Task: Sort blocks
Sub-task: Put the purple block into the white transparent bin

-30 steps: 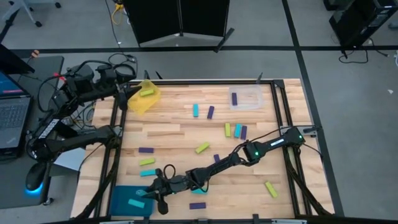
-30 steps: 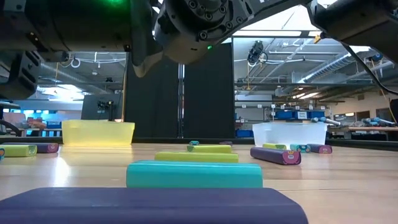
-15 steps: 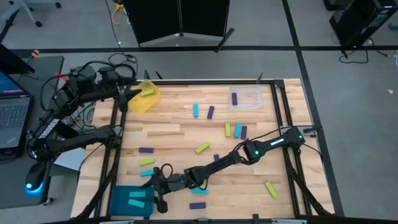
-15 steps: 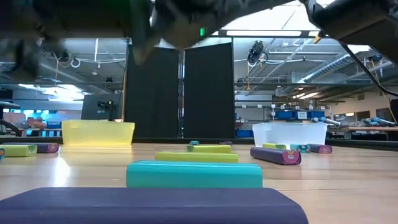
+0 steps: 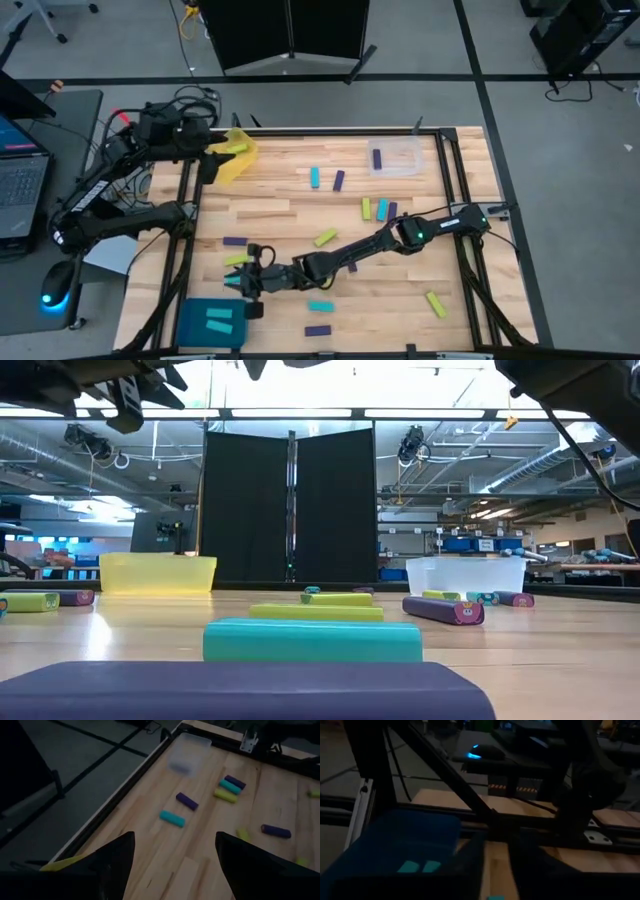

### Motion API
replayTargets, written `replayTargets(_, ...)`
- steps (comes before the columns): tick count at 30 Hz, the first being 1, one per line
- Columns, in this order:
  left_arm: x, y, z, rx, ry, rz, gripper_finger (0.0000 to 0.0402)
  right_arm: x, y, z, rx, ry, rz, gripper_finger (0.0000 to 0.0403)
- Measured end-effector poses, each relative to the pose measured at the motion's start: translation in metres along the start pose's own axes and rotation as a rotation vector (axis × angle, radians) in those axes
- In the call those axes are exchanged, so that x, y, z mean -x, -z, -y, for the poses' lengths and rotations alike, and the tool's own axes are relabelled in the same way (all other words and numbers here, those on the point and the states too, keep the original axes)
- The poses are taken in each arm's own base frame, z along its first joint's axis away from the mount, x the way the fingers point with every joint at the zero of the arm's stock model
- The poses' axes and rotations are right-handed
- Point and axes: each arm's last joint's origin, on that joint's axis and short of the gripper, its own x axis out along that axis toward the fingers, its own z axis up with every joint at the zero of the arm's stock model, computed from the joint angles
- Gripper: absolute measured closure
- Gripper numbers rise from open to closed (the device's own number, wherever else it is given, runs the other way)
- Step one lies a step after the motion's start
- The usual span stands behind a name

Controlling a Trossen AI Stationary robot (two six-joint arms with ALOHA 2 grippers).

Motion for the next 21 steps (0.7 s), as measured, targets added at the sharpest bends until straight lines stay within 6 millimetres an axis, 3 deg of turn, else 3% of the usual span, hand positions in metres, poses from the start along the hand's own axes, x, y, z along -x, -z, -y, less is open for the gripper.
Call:
replayTargets(4,-0.001,0.000,0.000,-0.002,-0.011,-0.005,0.0117,-0.001,0.003,0.004,-0.002,0.009,-0.005,0.0392)
replayTargets(7,0.000,0.001,-0.001,-0.003,-0.025,-0.018,0.0117,0.004,0.002,0.010,0.003,0.029,-0.021,0.0388)
replayTargets(11,0.000,0.003,-0.001,-0.001,-0.035,-0.034,0.0117,0.029,-0.002,0.027,-0.012,0.085,-0.016,0.0396)
replayTargets(17,-0.003,0.008,-0.001,-0.039,-0.032,-0.087,0.0117,0.107,0.030,0.063,-0.101,0.093,0.063,0.0398)
replayTargets(21,-0.026,0.032,-0.004,-0.051,-0.010,-0.248,0.0121,0.167,0.051,0.080,-0.167,0.202,0.075,0.0398)
